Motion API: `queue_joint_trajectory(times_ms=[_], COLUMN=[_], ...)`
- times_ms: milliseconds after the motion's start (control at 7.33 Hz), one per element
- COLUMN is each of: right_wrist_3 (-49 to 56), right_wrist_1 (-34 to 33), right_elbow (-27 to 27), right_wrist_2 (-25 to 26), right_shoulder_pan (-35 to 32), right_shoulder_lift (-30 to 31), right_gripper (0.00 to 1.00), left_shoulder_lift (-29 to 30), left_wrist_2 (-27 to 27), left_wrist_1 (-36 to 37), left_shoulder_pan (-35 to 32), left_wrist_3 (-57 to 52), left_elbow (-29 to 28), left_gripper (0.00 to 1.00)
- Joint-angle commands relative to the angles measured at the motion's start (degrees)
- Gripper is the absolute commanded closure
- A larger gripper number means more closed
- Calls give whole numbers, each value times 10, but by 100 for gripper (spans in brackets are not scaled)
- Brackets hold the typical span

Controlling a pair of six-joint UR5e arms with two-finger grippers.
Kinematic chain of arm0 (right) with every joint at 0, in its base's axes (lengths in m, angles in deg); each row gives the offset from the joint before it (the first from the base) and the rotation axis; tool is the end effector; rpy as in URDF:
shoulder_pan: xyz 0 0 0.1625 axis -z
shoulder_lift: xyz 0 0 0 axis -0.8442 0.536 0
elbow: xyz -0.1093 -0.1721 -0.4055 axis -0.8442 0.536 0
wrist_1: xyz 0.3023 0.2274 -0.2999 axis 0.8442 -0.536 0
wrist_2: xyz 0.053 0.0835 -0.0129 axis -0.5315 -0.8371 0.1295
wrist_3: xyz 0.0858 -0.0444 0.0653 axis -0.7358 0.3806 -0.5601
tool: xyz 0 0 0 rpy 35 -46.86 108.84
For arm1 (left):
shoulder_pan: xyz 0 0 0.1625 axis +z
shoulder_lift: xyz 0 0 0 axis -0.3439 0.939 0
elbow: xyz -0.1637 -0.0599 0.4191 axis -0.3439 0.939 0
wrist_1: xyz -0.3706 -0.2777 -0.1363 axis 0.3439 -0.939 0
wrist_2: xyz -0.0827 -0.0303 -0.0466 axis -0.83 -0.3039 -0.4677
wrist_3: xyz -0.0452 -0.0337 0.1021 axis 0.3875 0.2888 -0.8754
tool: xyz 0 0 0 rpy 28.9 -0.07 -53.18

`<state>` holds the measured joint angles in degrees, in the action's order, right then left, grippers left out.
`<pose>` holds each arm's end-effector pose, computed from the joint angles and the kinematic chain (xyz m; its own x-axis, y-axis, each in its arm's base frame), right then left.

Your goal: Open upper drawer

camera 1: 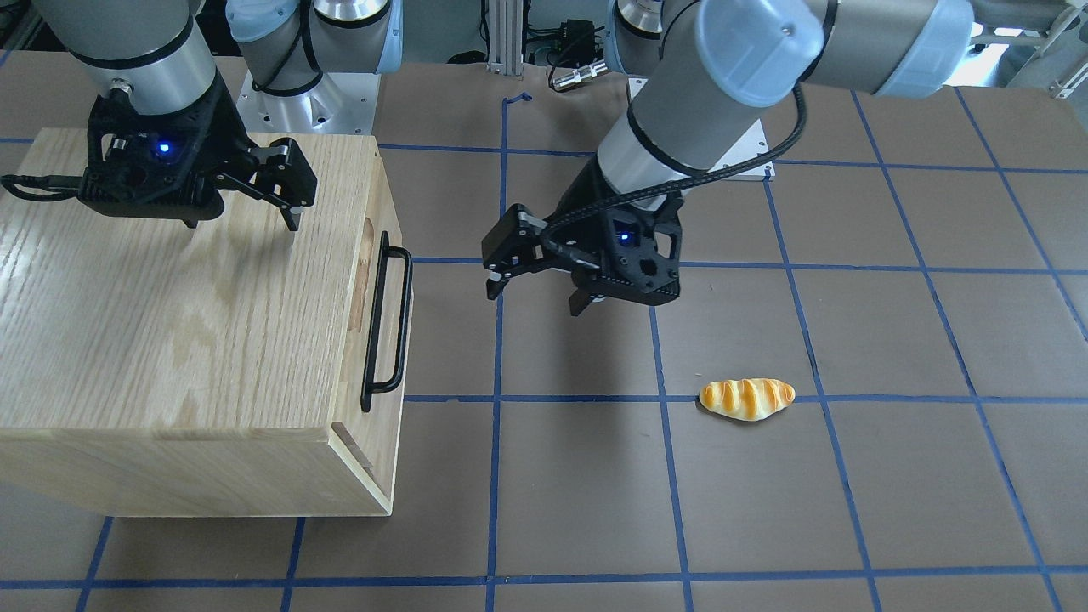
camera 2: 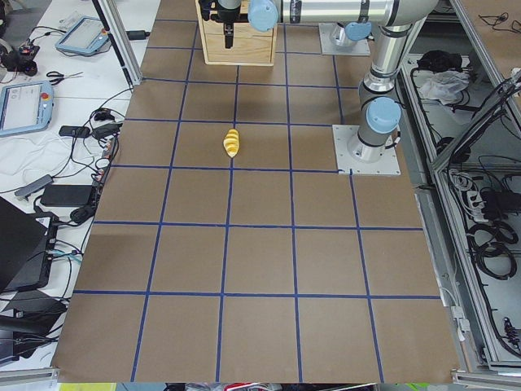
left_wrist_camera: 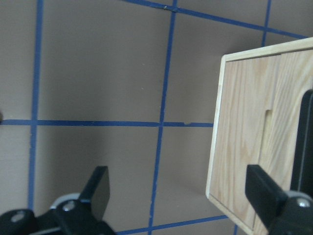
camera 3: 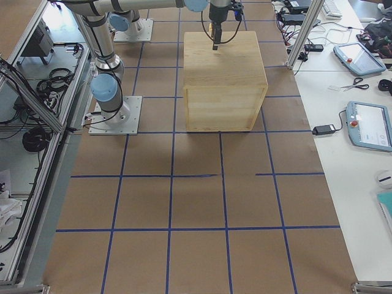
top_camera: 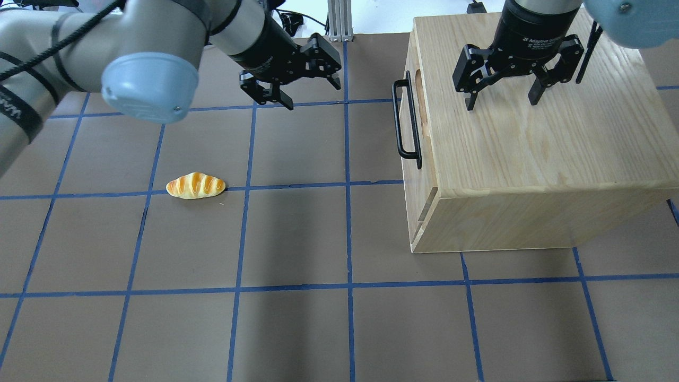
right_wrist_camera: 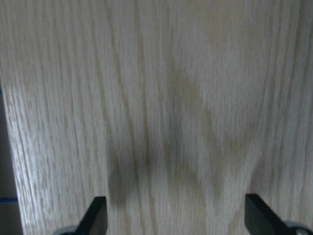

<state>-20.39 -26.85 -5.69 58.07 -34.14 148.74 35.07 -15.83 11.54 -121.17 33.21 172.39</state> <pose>0.1461 -0.5894 0.5208 -0.9990 -0.0124 0.0439 -0.0104 0.9989 0.0455 -0.3062 -0.6271 0.4383 -0.8963 -0.0597 0.4395 -0.1014 0.9923 -0.0718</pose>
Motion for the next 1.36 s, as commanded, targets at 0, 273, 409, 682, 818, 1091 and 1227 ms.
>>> queue_joint_trajectory(times_ms=[0, 273, 409, 682, 818, 1091, 1227], right_wrist_3=[0, 0, 0, 1, 0, 0, 1], right_wrist_1=[0, 0, 0, 0, 0, 0, 0], right_elbow=[0, 0, 0, 0, 0, 0, 0], right_wrist_2=[0, 0, 0, 0, 0, 0, 0], right_shoulder_pan=[0, 0, 0, 0, 0, 1, 0], right_shoulder_lift=[0, 0, 0, 0, 0, 0, 0], right_gripper=[0, 0, 0, 0, 0, 0, 0], left_shoulder_lift=[35, 58, 66, 71, 75, 79, 81], left_wrist_2=[-13, -15, -15, -15, -17, -27, -26], left_wrist_1=[45, 77, 81, 81, 81, 91, 94], left_shoulder_pan=[-26, -48, -55, -60, -63, -73, -74], left_wrist_3=[25, 43, 59, 61, 61, 79, 78], left_elbow=[0, -1, 0, 0, 0, -1, 0], left_gripper=[0, 0, 0, 0, 0, 0, 0])
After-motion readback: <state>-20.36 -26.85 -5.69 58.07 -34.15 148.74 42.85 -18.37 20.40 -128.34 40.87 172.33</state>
